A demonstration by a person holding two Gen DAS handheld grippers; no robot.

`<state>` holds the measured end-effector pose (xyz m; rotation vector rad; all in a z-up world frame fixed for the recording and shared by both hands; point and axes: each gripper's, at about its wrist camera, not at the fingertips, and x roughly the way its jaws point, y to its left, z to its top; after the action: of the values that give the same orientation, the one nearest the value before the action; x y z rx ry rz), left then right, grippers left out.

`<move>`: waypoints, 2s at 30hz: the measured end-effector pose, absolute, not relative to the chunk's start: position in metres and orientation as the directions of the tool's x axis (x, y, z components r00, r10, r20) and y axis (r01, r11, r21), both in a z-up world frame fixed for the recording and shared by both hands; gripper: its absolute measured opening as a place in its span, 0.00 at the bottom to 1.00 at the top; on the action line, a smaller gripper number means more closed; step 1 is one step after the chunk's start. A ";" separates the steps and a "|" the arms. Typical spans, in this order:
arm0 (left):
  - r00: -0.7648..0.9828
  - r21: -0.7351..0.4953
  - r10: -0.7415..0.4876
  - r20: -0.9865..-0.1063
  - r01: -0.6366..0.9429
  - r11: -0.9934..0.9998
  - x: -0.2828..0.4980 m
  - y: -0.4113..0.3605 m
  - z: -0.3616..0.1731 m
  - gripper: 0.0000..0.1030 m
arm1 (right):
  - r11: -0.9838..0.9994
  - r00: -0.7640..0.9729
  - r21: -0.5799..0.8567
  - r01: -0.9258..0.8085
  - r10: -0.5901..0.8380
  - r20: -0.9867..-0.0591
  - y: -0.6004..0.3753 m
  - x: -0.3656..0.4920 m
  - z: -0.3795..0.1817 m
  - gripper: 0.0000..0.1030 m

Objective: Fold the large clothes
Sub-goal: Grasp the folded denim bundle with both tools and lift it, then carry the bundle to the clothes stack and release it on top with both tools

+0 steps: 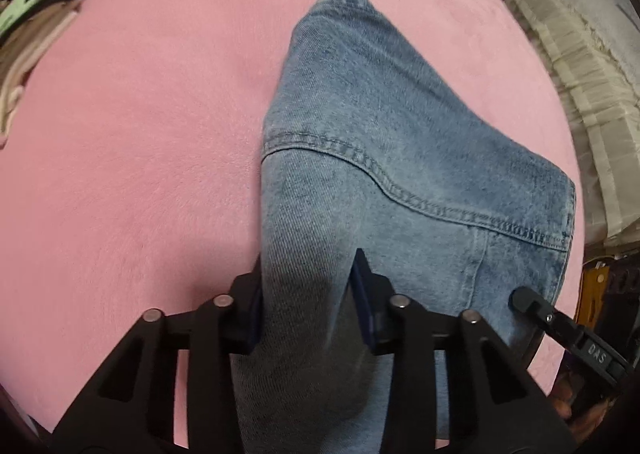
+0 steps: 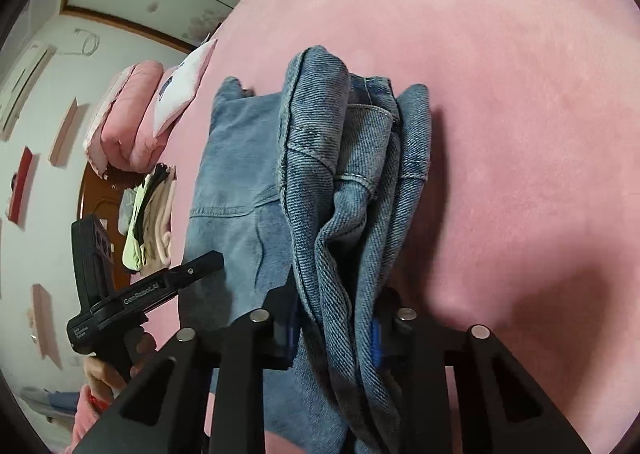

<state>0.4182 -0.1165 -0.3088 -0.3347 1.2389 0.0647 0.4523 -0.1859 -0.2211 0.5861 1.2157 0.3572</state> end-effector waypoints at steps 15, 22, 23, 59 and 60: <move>0.253 -0.274 -0.225 -0.941 -0.179 0.945 0.261 -0.120 -0.222 0.26 | 0.912 0.237 0.409 -0.043 0.407 -0.882 -0.173 0.328 -0.127 0.19; 0.188 -0.278 -0.229 -0.955 -0.301 0.912 0.172 -0.091 -0.188 0.25 | 0.928 0.092 0.354 -0.117 0.365 -0.926 -0.145 0.325 -0.122 0.19; 0.190 -0.279 -0.227 -0.955 -0.318 0.906 0.165 -0.076 -0.185 0.25 | 0.927 0.085 0.351 -0.129 0.363 -0.928 -0.141 0.317 -0.120 0.19; 0.514 -0.038 0.109 -0.851 -0.267 0.963 0.484 0.488 -0.128 0.27 | 0.823 0.421 0.504 -0.262 0.567 -0.708 0.103 0.574 -0.186 0.22; 0.481 -0.023 0.109 -0.870 -0.261 0.965 0.487 0.482 -0.149 0.29 | 0.850 0.396 0.476 -0.225 0.526 -0.753 0.112 0.591 -0.212 0.22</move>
<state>0.4866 0.4822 -0.1485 -0.1595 1.0461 0.2267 0.5915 0.1119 -0.2116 0.3203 1.0633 0.4858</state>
